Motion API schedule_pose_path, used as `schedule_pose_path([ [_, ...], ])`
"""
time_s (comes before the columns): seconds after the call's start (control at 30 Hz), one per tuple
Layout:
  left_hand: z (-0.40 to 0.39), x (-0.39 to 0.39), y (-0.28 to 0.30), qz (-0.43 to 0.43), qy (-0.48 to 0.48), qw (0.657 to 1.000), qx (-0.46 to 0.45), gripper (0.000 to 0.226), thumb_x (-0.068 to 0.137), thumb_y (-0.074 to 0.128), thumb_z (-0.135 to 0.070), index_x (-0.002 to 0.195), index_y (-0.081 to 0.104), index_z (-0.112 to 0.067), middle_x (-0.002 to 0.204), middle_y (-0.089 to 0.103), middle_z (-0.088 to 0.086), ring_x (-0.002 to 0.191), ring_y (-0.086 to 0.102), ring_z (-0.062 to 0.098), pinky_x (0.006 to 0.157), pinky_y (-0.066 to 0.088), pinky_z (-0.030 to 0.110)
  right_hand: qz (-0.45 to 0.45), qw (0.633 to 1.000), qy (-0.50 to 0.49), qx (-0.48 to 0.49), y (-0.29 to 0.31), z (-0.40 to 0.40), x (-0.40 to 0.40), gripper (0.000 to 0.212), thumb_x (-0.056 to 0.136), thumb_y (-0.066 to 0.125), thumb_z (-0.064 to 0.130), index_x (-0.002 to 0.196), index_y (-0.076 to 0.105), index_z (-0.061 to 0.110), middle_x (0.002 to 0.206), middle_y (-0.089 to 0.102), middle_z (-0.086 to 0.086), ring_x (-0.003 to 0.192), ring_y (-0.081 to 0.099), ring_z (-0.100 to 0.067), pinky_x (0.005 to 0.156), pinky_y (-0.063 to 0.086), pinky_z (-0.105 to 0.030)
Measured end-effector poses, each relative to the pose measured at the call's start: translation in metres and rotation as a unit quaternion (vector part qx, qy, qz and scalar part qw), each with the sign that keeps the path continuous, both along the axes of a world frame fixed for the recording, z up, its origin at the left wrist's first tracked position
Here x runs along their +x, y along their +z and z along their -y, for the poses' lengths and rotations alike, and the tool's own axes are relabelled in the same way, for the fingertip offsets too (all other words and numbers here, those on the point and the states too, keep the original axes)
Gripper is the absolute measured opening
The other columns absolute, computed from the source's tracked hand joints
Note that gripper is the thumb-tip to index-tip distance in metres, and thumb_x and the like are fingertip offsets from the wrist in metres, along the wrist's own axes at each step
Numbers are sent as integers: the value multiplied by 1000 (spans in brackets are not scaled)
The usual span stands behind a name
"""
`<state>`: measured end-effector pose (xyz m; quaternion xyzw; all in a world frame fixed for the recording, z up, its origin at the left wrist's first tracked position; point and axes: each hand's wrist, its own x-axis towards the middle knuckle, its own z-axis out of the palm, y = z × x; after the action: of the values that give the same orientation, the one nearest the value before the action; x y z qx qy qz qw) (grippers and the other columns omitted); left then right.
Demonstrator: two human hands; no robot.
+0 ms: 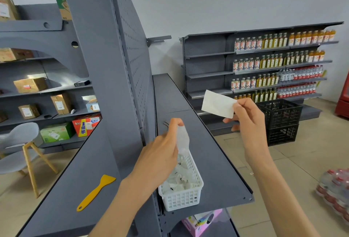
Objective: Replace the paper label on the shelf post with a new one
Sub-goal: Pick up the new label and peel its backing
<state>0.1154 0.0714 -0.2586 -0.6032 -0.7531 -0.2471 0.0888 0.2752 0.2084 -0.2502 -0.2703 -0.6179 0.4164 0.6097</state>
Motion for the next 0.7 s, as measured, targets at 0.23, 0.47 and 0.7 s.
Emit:
schedule_pose_path([
  [0.23,-20,2,-30,-22,25,988,-151,73,88,36,13,148,22,-25,112,58,5,71,46,26,60,37,36,48,999,8,-1,-11,-5,2,19,100,48,14,85,58,18,83,66,10,74,65,-20,52,42,-18],
  [0.47,-31,-6,-47,-17,45,992,-117,85,101,46,-8,156,-14,-33,168,-5,1,127,55,29,85,55,39,113,994,9,1,-21,-12,-5,17,99,52,14,85,61,17,73,64,2,64,60,-6,56,45,-19],
  [0.7,-27,6,-23,-62,-47,977,198,85,87,73,-34,153,19,-34,154,25,-4,138,39,17,102,49,37,85,994,59,-26,-20,-1,-17,15,99,54,14,89,65,12,66,65,8,61,62,-2,54,44,-23],
])
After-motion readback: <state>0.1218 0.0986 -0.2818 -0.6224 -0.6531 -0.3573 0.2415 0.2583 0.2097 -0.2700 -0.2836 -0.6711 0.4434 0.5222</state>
